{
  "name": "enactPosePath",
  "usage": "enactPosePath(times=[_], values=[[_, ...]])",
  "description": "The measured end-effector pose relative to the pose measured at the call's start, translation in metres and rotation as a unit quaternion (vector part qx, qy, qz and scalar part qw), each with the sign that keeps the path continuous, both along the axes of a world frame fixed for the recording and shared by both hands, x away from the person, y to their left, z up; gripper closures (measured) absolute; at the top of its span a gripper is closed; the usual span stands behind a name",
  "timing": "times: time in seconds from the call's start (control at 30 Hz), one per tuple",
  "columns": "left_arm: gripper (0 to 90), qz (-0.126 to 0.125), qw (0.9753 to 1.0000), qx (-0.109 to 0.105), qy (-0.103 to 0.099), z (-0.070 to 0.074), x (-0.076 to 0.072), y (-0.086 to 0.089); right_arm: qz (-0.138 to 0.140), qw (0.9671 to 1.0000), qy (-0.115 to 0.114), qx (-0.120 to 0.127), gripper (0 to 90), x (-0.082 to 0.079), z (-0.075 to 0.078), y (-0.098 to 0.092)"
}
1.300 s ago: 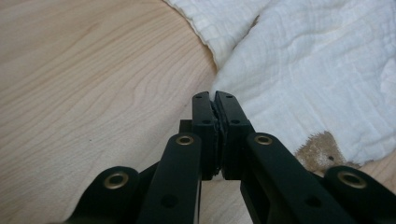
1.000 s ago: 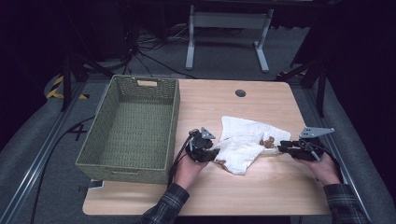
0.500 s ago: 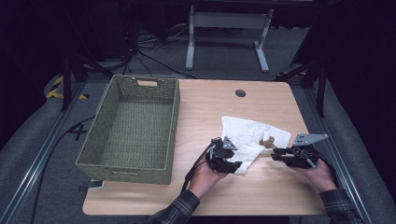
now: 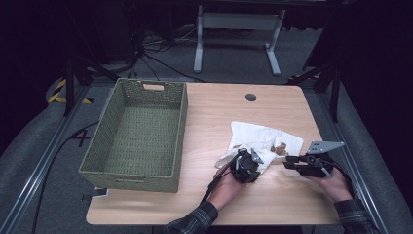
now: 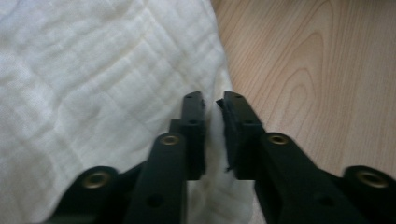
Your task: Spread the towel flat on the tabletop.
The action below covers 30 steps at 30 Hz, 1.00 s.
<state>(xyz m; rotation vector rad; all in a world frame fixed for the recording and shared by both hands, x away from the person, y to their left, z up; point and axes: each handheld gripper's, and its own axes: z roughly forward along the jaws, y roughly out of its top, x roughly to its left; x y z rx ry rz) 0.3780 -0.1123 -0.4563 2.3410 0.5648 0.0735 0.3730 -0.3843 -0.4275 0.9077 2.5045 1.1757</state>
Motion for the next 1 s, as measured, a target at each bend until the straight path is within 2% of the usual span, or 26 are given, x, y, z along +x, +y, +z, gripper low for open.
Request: enactPosePath(times=[0.07, 0.17, 0.23, 0.3, 0.33, 0.4, 0.47, 0.5, 0.57, 0.67, 0.73, 0.77, 0.8, 0.93, 0.97, 1.0], values=[[85.5, -0.005, 0.9999, -0.007, 0.007, 0.001, -0.001, 0.001, 0.0, 1.0, 0.001, 0.0, 69.1, 0.0, 0.0, 0.0], [86.2, -0.011, 0.9989, -0.043, 0.016, 0.01, -0.004, 0.003, 0.002, 1.0, 0.001, 0.001, 69.1, -0.001, 0.001, 0.0], [86.2, -0.016, 0.9978, -0.063, 0.014, 0.02, -0.005, 0.007, 0.003, 1.0, 0.003, 0.002, 69.2, -0.001, 0.002, 0.0], [86.2, -0.019, 0.9954, -0.092, 0.017, 0.033, -0.005, 0.014, 0.001, 1.0, 0.0, 0.003, 69.2, -0.001, 0.002, 0.0], [86.2, -0.019, 0.9954, -0.092, 0.017, 0.033, -0.005, 0.014, 0.001, 1.0, 0.0, 0.003, 69.3, -0.001, 0.002, 0.0], [86.2, -0.016, 0.9928, -0.118, 0.012, 0.046, -0.004, 0.021, 0.001, 1.0, 0.0, 0.003, 69.2, -0.001, 0.002, 0.0], [86.2, -0.014, 0.9891, -0.145, 0.022, 0.056, -0.002, 0.029, 0.002, 1.0, 0.001, 0.004, 69.3, -0.001, 0.002, 0.0], [86.2, -0.006, 0.9884, -0.151, 0.013, 0.062, 0.0, 0.034, 0.003, 1.0, -0.002, 0.005, 69.3, -0.001, 0.002, 0.001], [86.1, -0.002, 0.989, -0.147, 0.008, 0.063, 0.002, 0.036, 0.004, 1.0, -0.002, 0.004, 69.3, -0.001, 0.002, 0.001], [86.1, 0.022, 0.9894, -0.143, 0.011, 0.055, 0.018, 0.046, 0.006, 1.0, -0.001, 0.002, 69.6, -0.001, 0.002, 0.002], [86.0, 0.039, 0.9906, -0.13, 0.019, 0.043, 0.03, 0.051, 0.007, 1.0, 0.0, 0.002, 69.8, -0.001, 0.002, 0.003], [85.9, 0.045, 0.99, -0.132, 0.024, 0.037, 0.035, 0.053, 0.01, 0.9999, 0.003, 0.001, 69.9, -0.001, 0.002, 0.005], [85.7, 0.047, 0.9903, -0.127, 0.029, 0.033, 0.037, 0.054, 0.012, 0.9999, 0.001, 0.003, 69.9, -0.001, 0.001, 0.007], [84.8, 0.067, 0.9929, -0.093, 0.034, 0.014, 0.045, 0.061, 0.034, 0.9994, 0.006, 0.003, 70.0, -0.004, 0.001, 0.022], [84.0, 0.07, 0.9939, -0.08, 0.028, 0.011, 0.046, 0.061, 0.041, 0.9991, 0.008, 0.003, 69.9, -0.004, 0.0, 0.026], [82.4, 0.077, 0.9937, -0.077, 0.03, 0.008, 0.047, 0.062, 0.047, 0.9988, 0.009, 0.003, 69.8, -0.004, -0.001, 0.031]])
